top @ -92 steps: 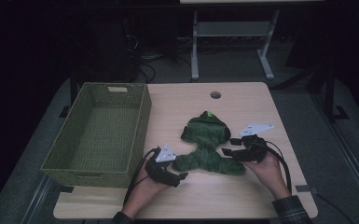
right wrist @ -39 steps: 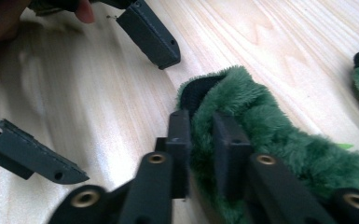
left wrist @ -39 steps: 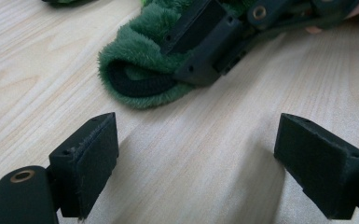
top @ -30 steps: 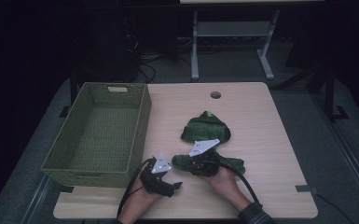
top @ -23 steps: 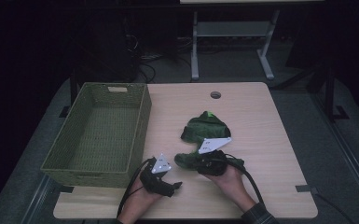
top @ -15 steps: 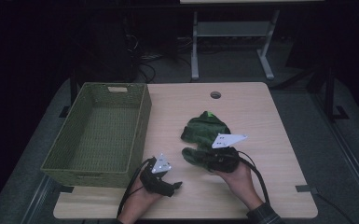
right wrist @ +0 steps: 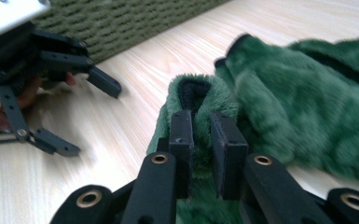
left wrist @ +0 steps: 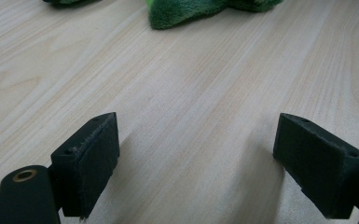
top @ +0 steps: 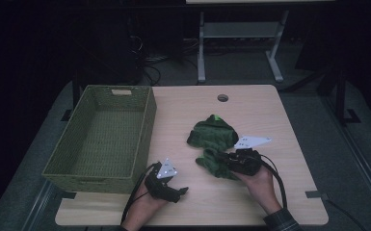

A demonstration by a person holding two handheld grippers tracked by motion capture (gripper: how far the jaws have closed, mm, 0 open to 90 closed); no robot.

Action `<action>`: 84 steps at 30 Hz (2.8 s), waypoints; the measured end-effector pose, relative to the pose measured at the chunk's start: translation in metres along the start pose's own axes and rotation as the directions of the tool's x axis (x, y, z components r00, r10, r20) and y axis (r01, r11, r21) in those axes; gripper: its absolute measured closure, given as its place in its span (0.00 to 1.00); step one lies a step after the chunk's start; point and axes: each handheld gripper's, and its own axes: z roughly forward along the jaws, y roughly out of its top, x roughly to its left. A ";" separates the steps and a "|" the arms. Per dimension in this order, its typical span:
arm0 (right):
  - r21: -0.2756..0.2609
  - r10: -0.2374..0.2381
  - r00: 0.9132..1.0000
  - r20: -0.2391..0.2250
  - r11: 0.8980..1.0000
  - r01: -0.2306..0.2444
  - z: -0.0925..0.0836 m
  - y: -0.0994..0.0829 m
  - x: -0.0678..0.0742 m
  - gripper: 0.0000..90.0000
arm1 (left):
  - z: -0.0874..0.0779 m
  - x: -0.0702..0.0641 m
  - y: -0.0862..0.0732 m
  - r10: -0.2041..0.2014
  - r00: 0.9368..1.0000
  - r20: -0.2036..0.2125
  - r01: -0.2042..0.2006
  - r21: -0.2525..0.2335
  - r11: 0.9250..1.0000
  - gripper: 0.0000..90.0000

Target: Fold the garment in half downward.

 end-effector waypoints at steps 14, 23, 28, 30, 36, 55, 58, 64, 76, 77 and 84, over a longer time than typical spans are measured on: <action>0.019 0.031 0.996 0.088 0.999 -0.032 -0.025 -0.012 -0.018 0.83 | 0.000 0.000 0.000 0.000 1.000 0.001 0.000 0.002 1.000 0.15; 0.024 0.046 0.992 0.119 0.998 -0.050 -0.031 -0.014 -0.029 0.85 | 0.000 0.000 0.000 0.000 1.000 0.001 0.000 0.002 1.000 0.15; 0.062 0.044 0.995 0.086 0.997 -0.049 -0.015 -0.013 -0.034 0.89 | 0.000 0.001 0.001 0.004 1.000 -0.001 -0.004 0.004 1.000 0.15; 0.069 0.049 0.997 0.052 0.996 -0.053 -0.010 -0.012 -0.032 0.96 | 0.000 0.001 0.001 0.004 1.000 0.000 -0.004 0.004 1.000 0.15; 0.088 0.023 1.000 -0.010 0.996 -0.022 0.003 -0.008 -0.023 1.00 | 0.000 0.001 0.001 0.002 1.000 0.000 -0.002 0.004 1.000 0.15; 0.210 0.010 1.000 -0.009 0.978 -0.008 0.043 -0.016 -0.019 1.00 | 0.000 0.000 0.001 -0.001 1.000 0.002 0.001 0.004 1.000 0.15; 0.195 -0.009 1.000 -0.011 0.981 0.011 0.040 -0.015 -0.017 1.00 | 0.000 0.000 0.001 -0.001 1.000 0.002 0.001 0.003 1.000 0.15; 0.118 -0.017 1.000 0.001 0.993 0.017 0.015 -0.008 -0.014 0.88 | 0.001 0.001 0.001 0.001 1.000 0.000 -0.001 0.001 1.000 0.15; 0.101 -0.026 0.997 0.068 0.995 0.019 -0.022 -0.021 -0.019 0.79 | 0.001 0.001 0.001 -0.003 1.000 0.002 0.003 0.002 1.000 0.15; 0.101 -0.028 0.997 0.075 0.995 0.020 -0.025 -0.023 -0.020 0.78 | 0.001 0.001 0.001 -0.004 1.000 0.002 0.004 0.002 1.000 0.15; 0.081 -0.017 0.994 0.109 0.997 0.009 -0.049 -0.036 -0.028 0.77 | 0.001 0.002 0.001 0.002 1.000 0.005 -0.002 0.001 1.000 0.16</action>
